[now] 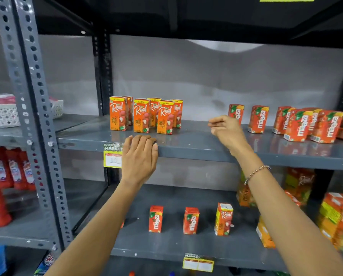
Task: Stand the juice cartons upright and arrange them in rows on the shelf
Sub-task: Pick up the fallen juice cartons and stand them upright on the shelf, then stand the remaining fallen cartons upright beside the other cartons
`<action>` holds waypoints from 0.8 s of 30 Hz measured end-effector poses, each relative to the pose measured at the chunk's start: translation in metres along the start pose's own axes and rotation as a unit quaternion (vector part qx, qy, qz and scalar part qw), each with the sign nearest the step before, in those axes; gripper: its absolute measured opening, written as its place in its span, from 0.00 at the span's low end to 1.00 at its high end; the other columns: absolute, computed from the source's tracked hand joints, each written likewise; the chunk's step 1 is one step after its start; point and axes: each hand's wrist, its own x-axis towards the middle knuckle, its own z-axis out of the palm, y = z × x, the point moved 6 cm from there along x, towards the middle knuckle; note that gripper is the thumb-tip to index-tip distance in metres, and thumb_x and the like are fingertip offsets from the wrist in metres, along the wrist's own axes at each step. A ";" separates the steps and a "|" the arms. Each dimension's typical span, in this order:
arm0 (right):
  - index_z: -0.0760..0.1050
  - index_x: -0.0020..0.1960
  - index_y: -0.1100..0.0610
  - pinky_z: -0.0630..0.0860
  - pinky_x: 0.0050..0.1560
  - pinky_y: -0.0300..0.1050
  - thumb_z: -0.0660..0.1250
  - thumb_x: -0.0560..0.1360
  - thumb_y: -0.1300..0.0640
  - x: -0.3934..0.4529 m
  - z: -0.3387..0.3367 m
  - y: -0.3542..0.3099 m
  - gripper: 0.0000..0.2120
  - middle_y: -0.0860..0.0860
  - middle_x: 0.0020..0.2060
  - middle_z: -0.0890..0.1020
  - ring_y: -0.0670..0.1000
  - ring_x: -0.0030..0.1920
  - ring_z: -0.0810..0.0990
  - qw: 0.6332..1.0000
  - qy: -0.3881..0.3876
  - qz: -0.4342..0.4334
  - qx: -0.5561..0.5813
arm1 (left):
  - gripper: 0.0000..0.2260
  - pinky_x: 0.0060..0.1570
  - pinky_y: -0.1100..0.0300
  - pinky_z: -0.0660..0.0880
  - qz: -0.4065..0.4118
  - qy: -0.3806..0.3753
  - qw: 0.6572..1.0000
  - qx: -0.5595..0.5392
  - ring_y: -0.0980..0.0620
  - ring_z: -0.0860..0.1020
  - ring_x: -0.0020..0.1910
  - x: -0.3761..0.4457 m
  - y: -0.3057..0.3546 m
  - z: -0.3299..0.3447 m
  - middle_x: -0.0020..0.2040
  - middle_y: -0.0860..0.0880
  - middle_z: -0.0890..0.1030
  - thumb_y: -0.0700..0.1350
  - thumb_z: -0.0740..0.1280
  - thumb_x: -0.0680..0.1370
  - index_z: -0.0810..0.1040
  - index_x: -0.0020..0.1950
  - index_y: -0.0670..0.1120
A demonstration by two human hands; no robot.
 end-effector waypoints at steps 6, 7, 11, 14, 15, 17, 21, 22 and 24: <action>0.77 0.52 0.67 0.75 0.41 0.29 0.62 0.71 0.75 -0.007 -0.128 0.019 0.12 0.59 0.45 0.81 0.51 0.43 0.80 0.996 0.090 -0.009 0.004 | 0.15 0.60 0.50 0.67 0.051 -0.002 0.996 -0.068 0.45 0.78 0.49 0.013 0.125 0.014 0.48 0.48 0.81 0.48 0.54 0.81 0.79 0.50 0.45; 0.77 0.51 0.67 0.76 0.41 0.30 0.62 0.70 0.75 -0.007 -0.152 0.023 0.12 0.58 0.44 0.81 0.50 0.41 0.80 0.995 0.102 -0.008 -0.002 | 0.14 0.60 0.50 0.67 0.051 0.001 0.996 -0.079 0.45 0.78 0.50 0.014 0.147 0.017 0.48 0.48 0.81 0.47 0.55 0.80 0.79 0.50 0.45; 0.79 0.50 0.67 0.76 0.37 0.33 0.63 0.70 0.75 -0.002 -0.249 0.057 0.12 0.57 0.41 0.83 0.42 0.32 0.80 0.988 0.152 0.022 -0.034 | 0.15 0.61 0.49 0.65 0.045 -0.016 0.994 -0.103 0.46 0.78 0.52 0.016 0.228 0.028 0.50 0.48 0.82 0.49 0.55 0.79 0.79 0.52 0.45; 0.81 0.50 0.66 0.77 0.43 0.36 0.66 0.69 0.71 0.002 -0.317 0.088 0.11 0.59 0.44 0.85 0.43 0.35 0.79 0.968 0.228 0.054 -0.085 | 0.15 0.61 0.49 0.65 0.055 -0.029 0.992 -0.110 0.46 0.78 0.53 0.015 0.282 0.033 0.51 0.48 0.81 0.50 0.55 0.80 0.79 0.53 0.45; 0.82 0.49 0.65 0.78 0.48 0.42 0.67 0.69 0.68 0.003 -0.339 0.101 0.10 0.60 0.46 0.85 0.47 0.40 0.80 0.960 0.254 0.071 -0.097 | 0.15 0.61 0.49 0.65 0.059 -0.030 0.991 -0.113 0.46 0.78 0.52 0.015 0.298 0.033 0.51 0.48 0.81 0.49 0.55 0.80 0.79 0.53 0.45; 0.82 0.41 0.62 0.76 0.50 0.48 0.67 0.68 0.60 0.006 -0.377 0.124 0.08 0.61 0.44 0.83 0.54 0.47 0.80 0.944 0.279 0.116 -0.130 | 0.15 0.61 0.48 0.66 0.068 -0.033 0.990 -0.122 0.46 0.78 0.52 0.016 0.331 0.034 0.51 0.47 0.81 0.49 0.55 0.80 0.78 0.54 0.45; 0.77 0.54 0.66 0.73 0.59 0.51 0.64 0.71 0.61 0.017 -0.434 0.160 0.14 0.65 0.56 0.80 0.62 0.61 0.77 0.904 0.323 0.205 -0.191 | 0.15 0.61 0.47 0.68 0.078 -0.040 0.987 -0.133 0.46 0.78 0.52 0.020 0.390 0.037 0.52 0.47 0.81 0.49 0.54 0.80 0.79 0.54 0.44; 0.74 0.58 0.68 0.72 0.61 0.52 0.64 0.72 0.62 0.020 -0.445 0.165 0.17 0.66 0.59 0.78 0.63 0.62 0.76 0.893 0.336 0.214 -0.208 | 0.15 0.61 0.47 0.69 0.079 -0.040 0.987 -0.135 0.46 0.78 0.52 0.020 0.403 0.038 0.52 0.47 0.81 0.49 0.54 0.80 0.79 0.54 0.44; 0.73 0.60 0.70 0.72 0.61 0.53 0.64 0.72 0.63 0.029 -0.462 0.173 0.18 0.67 0.60 0.77 0.65 0.63 0.74 0.885 0.342 0.215 -0.231 | 0.16 0.61 0.47 0.70 0.083 -0.041 0.986 -0.141 0.46 0.79 0.53 0.021 0.425 0.040 0.53 0.47 0.81 0.49 0.55 0.80 0.79 0.55 0.44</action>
